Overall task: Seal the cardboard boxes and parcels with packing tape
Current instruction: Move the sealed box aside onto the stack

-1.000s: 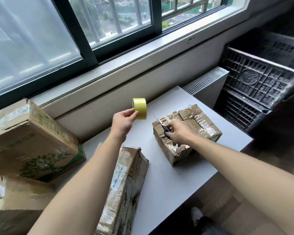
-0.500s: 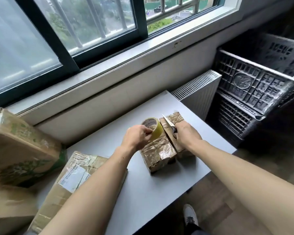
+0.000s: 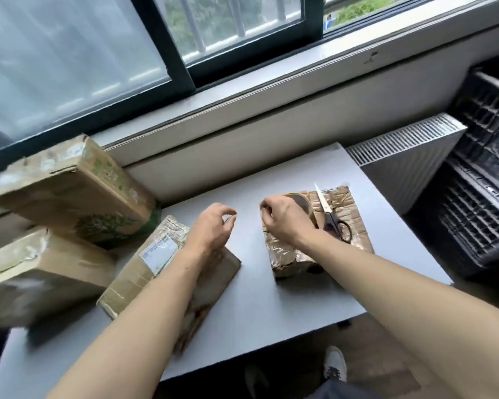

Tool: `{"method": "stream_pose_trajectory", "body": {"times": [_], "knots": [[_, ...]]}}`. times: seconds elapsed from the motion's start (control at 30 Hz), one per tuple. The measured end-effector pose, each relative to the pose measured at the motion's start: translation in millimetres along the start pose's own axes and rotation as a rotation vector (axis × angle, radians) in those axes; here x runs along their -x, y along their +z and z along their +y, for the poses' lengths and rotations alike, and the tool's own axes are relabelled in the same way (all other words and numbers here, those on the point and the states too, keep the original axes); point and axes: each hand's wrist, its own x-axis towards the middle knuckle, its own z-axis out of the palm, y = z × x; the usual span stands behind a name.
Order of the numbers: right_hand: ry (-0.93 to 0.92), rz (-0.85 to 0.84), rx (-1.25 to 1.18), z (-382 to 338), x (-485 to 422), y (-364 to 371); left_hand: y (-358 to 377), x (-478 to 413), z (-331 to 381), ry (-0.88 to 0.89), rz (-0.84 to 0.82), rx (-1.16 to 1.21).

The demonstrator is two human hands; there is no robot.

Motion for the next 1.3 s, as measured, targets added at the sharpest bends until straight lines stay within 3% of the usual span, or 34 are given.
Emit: {"method": "stream_pose_trajectory", "body": {"times": [0.17, 0.4, 0.6, 0.77, 1.03, 1.13, 1.23, 1.3], "knots": [[-0.061, -0.145, -0.014, -47.3, -7.4, 55.0, -29.5, 38.8, -74.2, -0.181, 0.059, -0.051], [-0.033, -0.224, 0.036, -101.6, -19.1, 111.5, -51.4, 91.1, -135.9, -0.481, 0.058, -0.149], [0.044, -0.189, 0.279, -109.1, -21.0, 137.3, -53.4, 114.4, -173.2, -0.780, -0.015, 0.069], [0.155, -0.240, 0.322, -110.2, -17.5, 136.0, -54.5, 113.3, -179.3, -0.715, -0.002, 0.142], [0.427, -0.313, 0.098, -101.1, 20.8, 123.1, -59.6, 99.1, -192.2, -0.415, 0.087, 0.192], [0.490, -0.318, 0.007, -95.7, 26.4, 119.0, -58.1, 96.3, -188.6, -0.460, 0.094, 0.270], [0.465, -0.200, 0.030, -94.9, 19.9, 119.0, -54.8, 98.9, -186.8, -0.555, 0.067, 0.311], [0.436, -0.213, -0.040, -94.4, 15.2, 122.4, -53.9, 103.1, -189.0, -0.668, 0.016, 0.356]]}}
